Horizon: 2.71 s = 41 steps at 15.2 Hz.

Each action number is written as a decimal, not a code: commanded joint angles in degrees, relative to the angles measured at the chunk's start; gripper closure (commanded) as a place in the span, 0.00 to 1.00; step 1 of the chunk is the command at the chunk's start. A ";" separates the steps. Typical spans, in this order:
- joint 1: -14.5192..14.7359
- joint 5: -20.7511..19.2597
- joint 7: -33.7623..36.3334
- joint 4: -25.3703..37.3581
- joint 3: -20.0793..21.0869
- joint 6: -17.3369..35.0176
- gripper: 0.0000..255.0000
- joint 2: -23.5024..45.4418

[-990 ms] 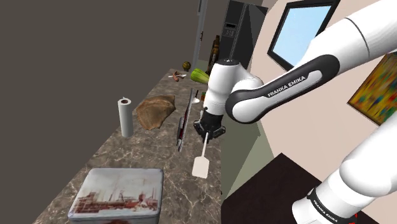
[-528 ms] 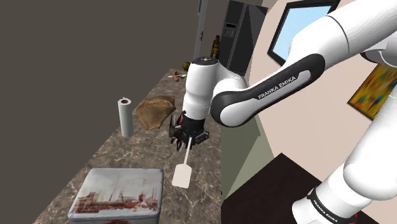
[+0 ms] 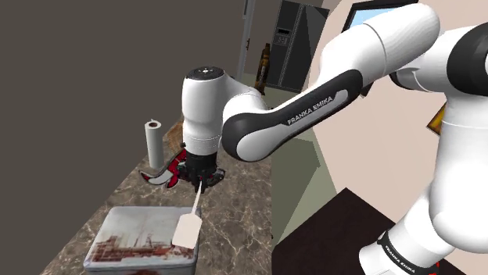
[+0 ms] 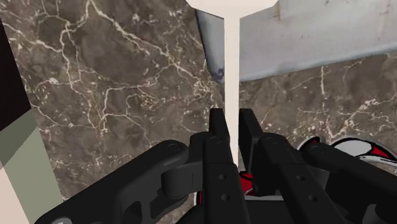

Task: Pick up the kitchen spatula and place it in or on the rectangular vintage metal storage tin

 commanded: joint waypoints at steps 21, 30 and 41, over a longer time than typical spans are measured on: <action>19.40 -8.59 8.50 30.10 -5.74 -8.74 1.00 23.74; 19.82 -9.59 9.12 29.75 -6.60 -6.49 1.00 25.74; 19.55 -8.58 8.61 30.19 -5.71 -8.84 0.00 23.74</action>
